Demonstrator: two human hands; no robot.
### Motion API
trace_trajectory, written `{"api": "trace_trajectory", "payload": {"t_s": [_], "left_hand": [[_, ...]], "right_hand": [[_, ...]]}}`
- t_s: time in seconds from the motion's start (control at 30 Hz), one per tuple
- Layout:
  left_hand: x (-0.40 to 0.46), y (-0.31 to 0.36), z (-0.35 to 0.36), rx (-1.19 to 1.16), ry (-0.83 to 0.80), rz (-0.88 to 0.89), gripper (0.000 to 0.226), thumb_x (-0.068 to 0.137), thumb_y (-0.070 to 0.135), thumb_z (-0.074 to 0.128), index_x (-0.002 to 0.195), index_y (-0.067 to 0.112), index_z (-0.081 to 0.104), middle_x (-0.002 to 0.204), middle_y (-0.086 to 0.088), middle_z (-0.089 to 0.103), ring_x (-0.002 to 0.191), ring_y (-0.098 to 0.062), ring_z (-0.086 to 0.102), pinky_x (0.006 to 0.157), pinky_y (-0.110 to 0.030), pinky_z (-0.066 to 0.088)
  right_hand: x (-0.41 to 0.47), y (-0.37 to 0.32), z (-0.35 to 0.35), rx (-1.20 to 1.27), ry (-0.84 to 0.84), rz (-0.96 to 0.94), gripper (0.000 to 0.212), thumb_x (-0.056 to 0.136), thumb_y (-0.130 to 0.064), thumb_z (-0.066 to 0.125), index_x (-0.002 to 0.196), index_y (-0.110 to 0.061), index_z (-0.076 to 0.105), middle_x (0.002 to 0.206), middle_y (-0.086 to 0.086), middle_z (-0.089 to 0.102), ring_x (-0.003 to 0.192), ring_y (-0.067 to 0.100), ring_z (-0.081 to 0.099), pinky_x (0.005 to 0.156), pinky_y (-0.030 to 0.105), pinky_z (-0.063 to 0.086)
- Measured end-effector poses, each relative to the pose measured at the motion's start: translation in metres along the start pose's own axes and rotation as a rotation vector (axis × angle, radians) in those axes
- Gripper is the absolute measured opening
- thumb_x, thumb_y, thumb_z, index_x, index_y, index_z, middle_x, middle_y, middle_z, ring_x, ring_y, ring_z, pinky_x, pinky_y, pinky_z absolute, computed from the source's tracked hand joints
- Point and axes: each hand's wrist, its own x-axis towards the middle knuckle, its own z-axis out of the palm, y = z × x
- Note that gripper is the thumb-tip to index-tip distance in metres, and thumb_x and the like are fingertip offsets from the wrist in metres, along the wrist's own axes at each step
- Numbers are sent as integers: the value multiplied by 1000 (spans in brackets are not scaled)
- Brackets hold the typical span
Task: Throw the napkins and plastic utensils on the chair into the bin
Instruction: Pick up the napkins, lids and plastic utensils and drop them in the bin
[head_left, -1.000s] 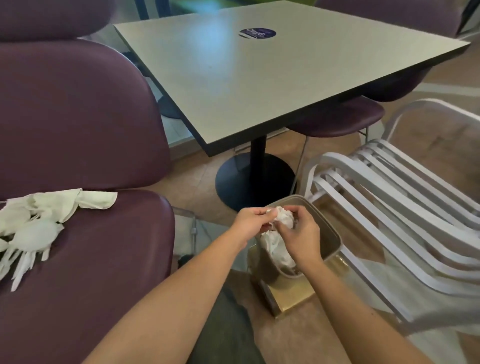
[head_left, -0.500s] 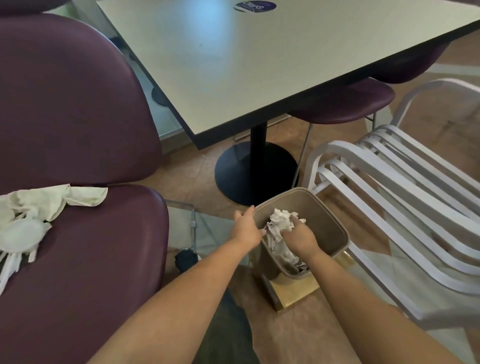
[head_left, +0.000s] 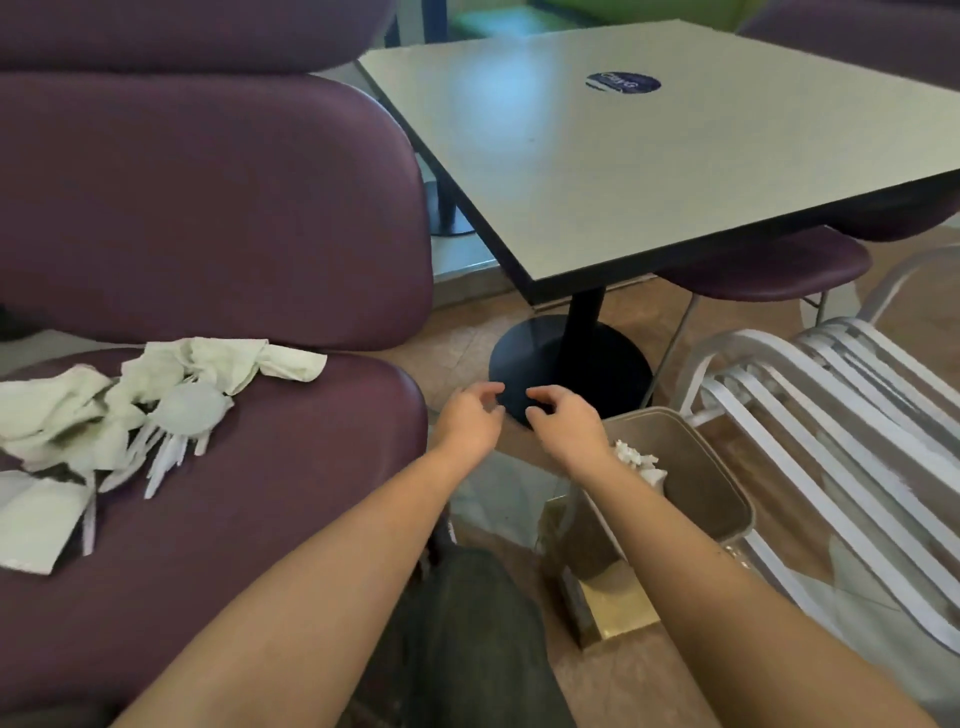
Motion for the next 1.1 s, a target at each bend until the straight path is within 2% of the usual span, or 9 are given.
{"api": "trace_trajectory", "payload": {"t_s": [0.07, 0.23, 0.4, 0.57, 0.67, 0.77, 0.9, 1.0, 1.1], "left_hand": [[-2, -10, -32, 16, 56, -11, 35, 95, 25, 55, 130, 27, 58, 130, 0, 58, 110, -18, 60, 94, -32, 48], [-15, -50, -108, 13, 183, -49, 32, 91, 21, 59, 122, 24, 64, 122, -1, 65, 112, -16, 62, 100, -33, 46], [-28, -103, -174, 15, 276, -151, 29, 90, 20, 59, 118, 26, 66, 120, 2, 66, 110, -15, 61, 100, -36, 46], [-30, -144, -226, 110, 338, -212, 31, 88, 17, 58, 117, 25, 67, 114, -1, 67, 107, -22, 62, 95, -37, 50], [-26, -163, -248, 250, 368, -229, 34, 88, 18, 59, 120, 27, 65, 123, -4, 61, 113, -24, 57, 96, -37, 47], [-16, -183, -258, 408, 327, -269, 41, 90, 23, 59, 131, 27, 57, 134, -6, 50, 125, -28, 45, 101, -40, 42], [-2, -204, -260, 496, 341, -303, 57, 89, 32, 63, 142, 23, 43, 144, -8, 36, 134, -29, 30, 104, -40, 36], [7, -219, -259, 550, 358, -283, 74, 85, 40, 69, 147, 20, 34, 146, -7, 33, 134, -30, 28, 107, -37, 33], [12, -229, -260, 612, 358, -298, 87, 78, 51, 72, 147, 18, 31, 143, -7, 36, 133, -28, 29, 103, -37, 36]], "right_hand": [[0, -22, 13, -13, -28, -38, 36, 95, -20, 54, 131, -18, 58, 129, 1, 62, 109, 15, 59, 82, 20, 39], [-3, -79, 59, 1, -128, -103, 39, 95, -21, 53, 134, -16, 56, 130, 6, 62, 117, 22, 58, 88, 26, 42], [-7, -126, 112, -22, -190, -155, 34, 93, -21, 55, 127, -20, 60, 108, 7, 69, 94, 22, 64, 85, 33, 52], [0, -156, 161, -75, -201, -212, 32, 87, -22, 55, 117, -25, 66, 110, 6, 69, 102, 32, 63, 90, 45, 52], [9, -164, 183, -92, -195, -250, 32, 86, -20, 56, 116, -24, 67, 112, 6, 68, 106, 31, 61, 90, 43, 52], [25, -167, 204, -156, -204, -297, 33, 88, -21, 57, 120, -21, 65, 122, 3, 64, 116, 26, 55, 97, 39, 47], [46, -168, 229, -227, -180, -311, 34, 89, -19, 55, 122, -21, 63, 126, 2, 59, 121, 24, 47, 97, 38, 46], [61, -170, 245, -278, -166, -326, 39, 90, -18, 54, 128, -20, 60, 132, 3, 53, 127, 23, 39, 96, 38, 43], [74, -172, 258, -341, -158, -351, 43, 89, -18, 56, 131, -19, 55, 135, 4, 48, 131, 24, 34, 100, 38, 39]]}}
